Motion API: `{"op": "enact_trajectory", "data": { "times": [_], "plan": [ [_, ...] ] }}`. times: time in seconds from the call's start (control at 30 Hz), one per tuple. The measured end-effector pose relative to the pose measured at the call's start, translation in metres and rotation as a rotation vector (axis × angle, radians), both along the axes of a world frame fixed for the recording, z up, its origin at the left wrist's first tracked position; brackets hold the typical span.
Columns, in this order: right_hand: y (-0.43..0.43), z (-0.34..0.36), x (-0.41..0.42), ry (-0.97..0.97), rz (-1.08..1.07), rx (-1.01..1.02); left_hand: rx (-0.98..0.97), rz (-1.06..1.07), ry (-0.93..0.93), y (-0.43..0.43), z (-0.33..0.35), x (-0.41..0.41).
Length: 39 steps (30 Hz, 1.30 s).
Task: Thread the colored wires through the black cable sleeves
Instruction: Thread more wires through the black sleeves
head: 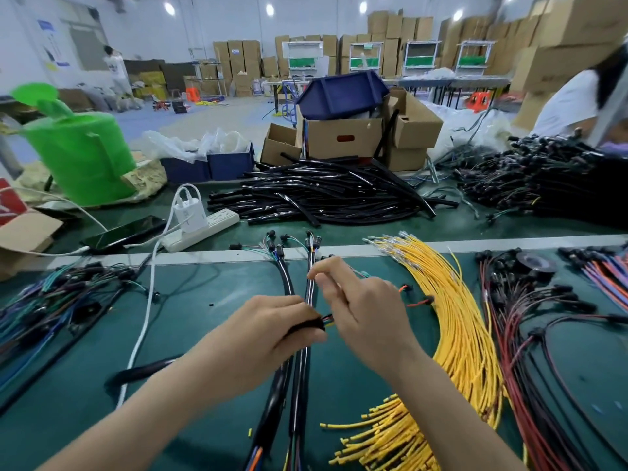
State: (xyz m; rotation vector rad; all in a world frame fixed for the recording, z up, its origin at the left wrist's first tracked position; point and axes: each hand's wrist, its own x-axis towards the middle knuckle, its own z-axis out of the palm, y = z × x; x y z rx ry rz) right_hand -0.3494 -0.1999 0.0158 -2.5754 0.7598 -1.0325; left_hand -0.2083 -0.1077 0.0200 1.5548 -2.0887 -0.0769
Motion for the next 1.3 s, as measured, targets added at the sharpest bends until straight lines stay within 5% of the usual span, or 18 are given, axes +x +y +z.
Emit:
{"op": "enact_trajectory", "data": {
  "times": [0.2, 0.5, 0.73, 0.97, 1.13, 1.3],
  "plan": [
    [-0.007, 0.001, -0.007, -0.090, 0.004, 0.071, 0.275, 0.124, 0.106, 0.020, -0.007, 0.014],
    [0.008, 0.016, -0.007, 0.239, 0.206, -0.098, 0.257, 0.112, -0.048, 0.030, 0.014, 0.000],
    [-0.020, 0.002, -0.027, 0.065, 0.171, 0.414, 0.281, 0.126, 0.019, 0.035, 0.026, 0.010],
    [-0.007, 0.037, -0.027, 0.342, -0.046, -0.057, 0.390, 0.164, -0.255, 0.031, 0.030, 0.009],
    [0.028, 0.063, -0.017, 0.499, 0.088, -0.283, 0.343, 0.085, -0.125, 0.019, 0.027, -0.006],
    [0.019, 0.055, -0.020, 0.419, 0.152, -0.135, 0.237, 0.066, -0.100, 0.019, 0.025, -0.008]
  ]
}}
